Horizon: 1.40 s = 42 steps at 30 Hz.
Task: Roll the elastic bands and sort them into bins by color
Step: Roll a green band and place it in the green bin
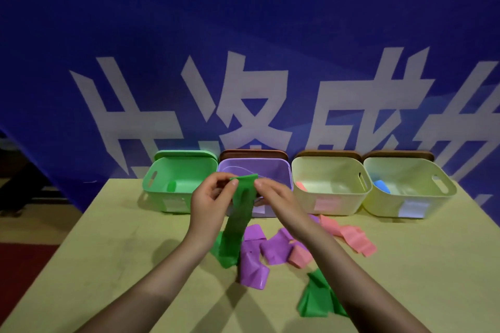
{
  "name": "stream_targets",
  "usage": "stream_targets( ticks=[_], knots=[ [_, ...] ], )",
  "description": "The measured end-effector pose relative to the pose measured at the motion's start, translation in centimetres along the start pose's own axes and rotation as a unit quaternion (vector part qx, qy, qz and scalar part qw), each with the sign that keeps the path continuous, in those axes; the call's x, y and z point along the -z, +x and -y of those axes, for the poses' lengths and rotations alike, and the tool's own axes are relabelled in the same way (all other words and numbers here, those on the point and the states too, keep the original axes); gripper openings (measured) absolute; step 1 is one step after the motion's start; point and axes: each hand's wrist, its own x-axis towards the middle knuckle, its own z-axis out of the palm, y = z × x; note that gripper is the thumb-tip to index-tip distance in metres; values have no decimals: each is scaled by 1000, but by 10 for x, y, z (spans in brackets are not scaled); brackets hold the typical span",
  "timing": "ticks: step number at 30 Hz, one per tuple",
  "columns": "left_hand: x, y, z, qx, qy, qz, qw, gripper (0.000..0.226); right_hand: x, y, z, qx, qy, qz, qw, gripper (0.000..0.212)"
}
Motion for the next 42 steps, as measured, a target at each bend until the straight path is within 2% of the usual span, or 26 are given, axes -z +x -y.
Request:
stream_targets(
  ticks=[2,8,11,14,17,19,23,26,29,36,39,42],
  knots=[
    [13,3,-2,6,-13,1,1000,11,-13,2,-3,2,-5,9,1000,17],
    [48,20,-5,79,-115,23,990,13,-48,10,-2,-8,6,-2,1000,22],
    [57,23,-4,147,-183,98,967,16,-61,14,0,2,30,-20,999,23],
    [62,21,0,196,-208,164,944,28,-72,14,2,7,45,-26,999,21],
    [63,22,2,200,-196,224,934,42,-78,12,0,-11,51,-37,998,19],
    [61,23,4,204,-193,235,931,42,-80,10,-3,-24,63,-35,997,16],
    [58,35,1,238,-258,192,916,36,-82,8,-5,-67,85,11,994,9],
    [64,54,-2,247,-341,138,896,35,-81,7,-8,-103,97,18,990,16],
    [77,71,2,239,-373,97,891,33,-78,8,-11,-121,105,29,987,20],
    [110,112,20,264,-461,-7,847,30,-69,13,-35,-156,39,45,986,14],
    [123,128,26,271,-483,-45,832,32,-65,15,-40,-161,-7,52,986,16],
    [137,144,31,262,-507,-80,817,35,-57,20,-47,-158,2,56,986,21]
  ],
)
